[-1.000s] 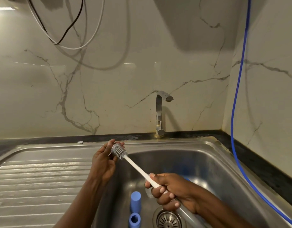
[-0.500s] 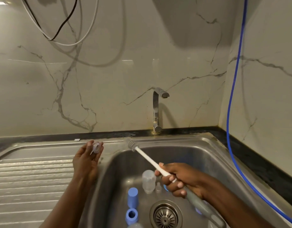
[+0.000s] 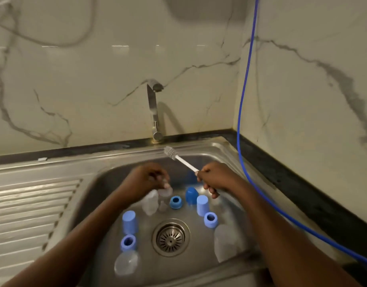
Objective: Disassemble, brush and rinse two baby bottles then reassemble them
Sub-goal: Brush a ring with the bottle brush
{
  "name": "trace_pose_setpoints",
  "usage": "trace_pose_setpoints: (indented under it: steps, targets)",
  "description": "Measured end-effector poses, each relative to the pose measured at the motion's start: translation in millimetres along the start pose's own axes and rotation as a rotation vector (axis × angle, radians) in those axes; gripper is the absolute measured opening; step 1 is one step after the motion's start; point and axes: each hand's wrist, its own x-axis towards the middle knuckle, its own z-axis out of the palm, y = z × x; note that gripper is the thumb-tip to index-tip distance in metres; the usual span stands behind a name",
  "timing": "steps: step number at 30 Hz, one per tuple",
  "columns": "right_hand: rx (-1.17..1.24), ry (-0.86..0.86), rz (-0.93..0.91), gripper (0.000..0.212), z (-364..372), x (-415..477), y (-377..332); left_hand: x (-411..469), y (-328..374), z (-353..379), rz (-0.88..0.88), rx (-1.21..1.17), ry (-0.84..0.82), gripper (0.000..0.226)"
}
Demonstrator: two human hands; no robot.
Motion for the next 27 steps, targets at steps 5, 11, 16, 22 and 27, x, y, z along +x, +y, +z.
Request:
trace_pose_setpoints:
  steps: [5, 11, 16, 22, 27]
  targets:
    - [0.029, 0.039, 0.01, 0.03, 5.1, 4.7, 3.4, 14.8, 14.3, 71.6, 0.061, 0.213, -0.277, 0.017]
    - [-0.008, -0.003, 0.003, 0.031, 12.8, 13.9, 6.8, 22.6, 20.6, 131.6, 0.105, 0.317, -0.483, 0.017]
    - [-0.03, 0.003, -0.023, 0.033, 16.0, 18.6, 8.6, 25.5, 25.4, 151.8, 0.17, 0.394, -0.558, 0.015]
    - [-0.032, 0.007, -0.048, 0.034, 18.7, 17.6, 9.5, 26.7, 30.6, 164.5, 0.266, 0.564, -0.611, 0.008]
    - [-0.039, 0.011, -0.06, 0.035, 19.0, 17.7, 10.4, 25.3, 33.6, 165.9, 0.248, 0.53, -0.658, 0.02]
